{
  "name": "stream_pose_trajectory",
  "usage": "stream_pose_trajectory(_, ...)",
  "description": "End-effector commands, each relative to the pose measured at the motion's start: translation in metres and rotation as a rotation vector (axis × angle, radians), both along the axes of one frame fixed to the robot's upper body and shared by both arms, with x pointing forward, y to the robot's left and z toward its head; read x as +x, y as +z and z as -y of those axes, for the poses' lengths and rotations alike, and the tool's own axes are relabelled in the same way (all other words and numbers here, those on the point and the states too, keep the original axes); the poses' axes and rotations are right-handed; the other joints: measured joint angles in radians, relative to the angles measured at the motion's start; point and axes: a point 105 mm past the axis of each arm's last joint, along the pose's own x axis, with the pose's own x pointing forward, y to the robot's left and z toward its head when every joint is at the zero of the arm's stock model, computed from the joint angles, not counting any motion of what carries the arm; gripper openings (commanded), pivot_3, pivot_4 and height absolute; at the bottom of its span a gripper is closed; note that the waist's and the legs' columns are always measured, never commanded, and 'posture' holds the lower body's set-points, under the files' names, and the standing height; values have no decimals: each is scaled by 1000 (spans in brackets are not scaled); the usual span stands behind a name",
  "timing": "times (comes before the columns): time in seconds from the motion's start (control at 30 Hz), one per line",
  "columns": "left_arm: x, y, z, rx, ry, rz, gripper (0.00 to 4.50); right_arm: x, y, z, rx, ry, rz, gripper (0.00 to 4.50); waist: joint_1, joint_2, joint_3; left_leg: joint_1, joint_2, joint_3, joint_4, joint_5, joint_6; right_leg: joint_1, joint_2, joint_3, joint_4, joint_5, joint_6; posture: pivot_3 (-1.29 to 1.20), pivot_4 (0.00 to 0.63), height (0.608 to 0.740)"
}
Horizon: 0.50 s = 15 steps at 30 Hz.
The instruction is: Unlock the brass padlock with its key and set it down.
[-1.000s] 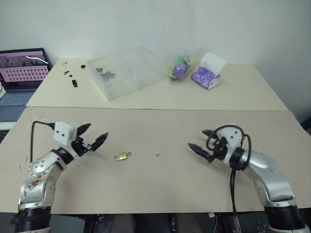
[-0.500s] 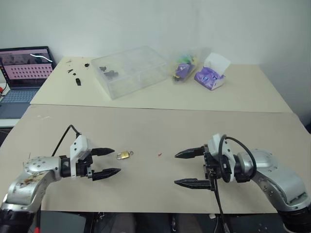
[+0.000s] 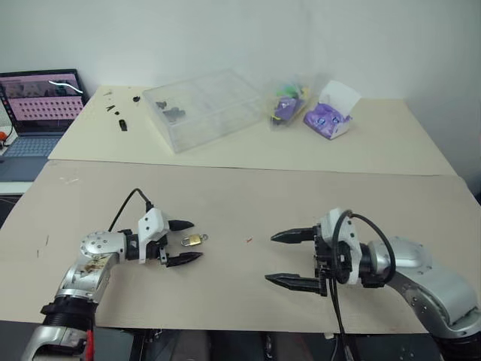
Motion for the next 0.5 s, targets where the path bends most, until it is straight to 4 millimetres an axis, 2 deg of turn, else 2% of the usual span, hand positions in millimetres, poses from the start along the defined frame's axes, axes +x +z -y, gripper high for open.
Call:
stream_pose_trajectory(0.03,0,-15,-3,35,12,-69,4479,-4,12,0,21,-6,46,4500,-1,0,0,1,0,0,1,0,0,1,0,0,0,-1,-1,0,150,740)
stream_pose_trajectory(0.17,-1,-17,-2,33,4,-89,4479,-4,11,-1,22,-15,47,4500,-5,1,0,9,1,0,2,0,0,10,-1,0,-1,-1,-2,0,150,740)
stream_pose_trajectory(0.27,-2,-18,-1,35,-1,-93,3842,-2,10,-1,21,-23,49,4500,-5,1,-1,12,1,1,2,-1,-1,11,-1,0,-1,-2,-2,0,150,740)
stream_pose_trajectory(0.5,-2,-18,0,34,-6,-86,1202,0,10,0,12,-31,54,4500,-7,1,-1,10,1,1,1,0,0,11,-1,0,-1,-3,-4,0,150,740)
